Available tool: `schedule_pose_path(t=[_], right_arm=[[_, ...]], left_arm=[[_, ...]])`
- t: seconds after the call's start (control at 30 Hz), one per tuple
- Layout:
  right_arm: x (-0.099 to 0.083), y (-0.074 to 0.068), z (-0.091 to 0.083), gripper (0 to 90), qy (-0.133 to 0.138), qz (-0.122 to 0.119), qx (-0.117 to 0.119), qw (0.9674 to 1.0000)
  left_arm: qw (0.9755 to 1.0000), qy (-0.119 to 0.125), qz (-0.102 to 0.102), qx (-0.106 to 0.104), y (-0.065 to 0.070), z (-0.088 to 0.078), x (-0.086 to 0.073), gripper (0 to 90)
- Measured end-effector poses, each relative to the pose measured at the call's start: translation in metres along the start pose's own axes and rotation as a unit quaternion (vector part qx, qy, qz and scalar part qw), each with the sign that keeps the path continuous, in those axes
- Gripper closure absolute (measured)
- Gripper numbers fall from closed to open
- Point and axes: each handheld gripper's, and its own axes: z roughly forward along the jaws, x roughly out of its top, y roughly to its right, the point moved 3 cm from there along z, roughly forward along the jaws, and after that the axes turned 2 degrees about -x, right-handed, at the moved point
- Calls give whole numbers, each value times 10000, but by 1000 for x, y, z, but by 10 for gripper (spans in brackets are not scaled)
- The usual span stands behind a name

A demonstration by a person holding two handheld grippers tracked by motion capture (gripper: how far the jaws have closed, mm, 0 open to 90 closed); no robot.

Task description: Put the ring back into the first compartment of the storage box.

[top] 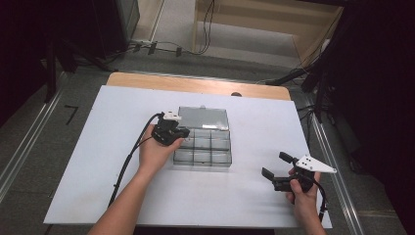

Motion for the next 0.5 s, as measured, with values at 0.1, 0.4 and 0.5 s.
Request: schedule_pose_path(t=[0.1,0.4,0.5], right_arm=[[0,0,0,0,-1,12,-2,10000],[0,-1,0,0,-6,16,10,10000],[0,-1,1,0,-5,16,13,10000]], left_arm=[[10000,-11,4,-5,0,-1,0,875],[9999,110,-35,-54,1,-4,1,866],[9999,136,-21,-35,0,-6,2,826]])
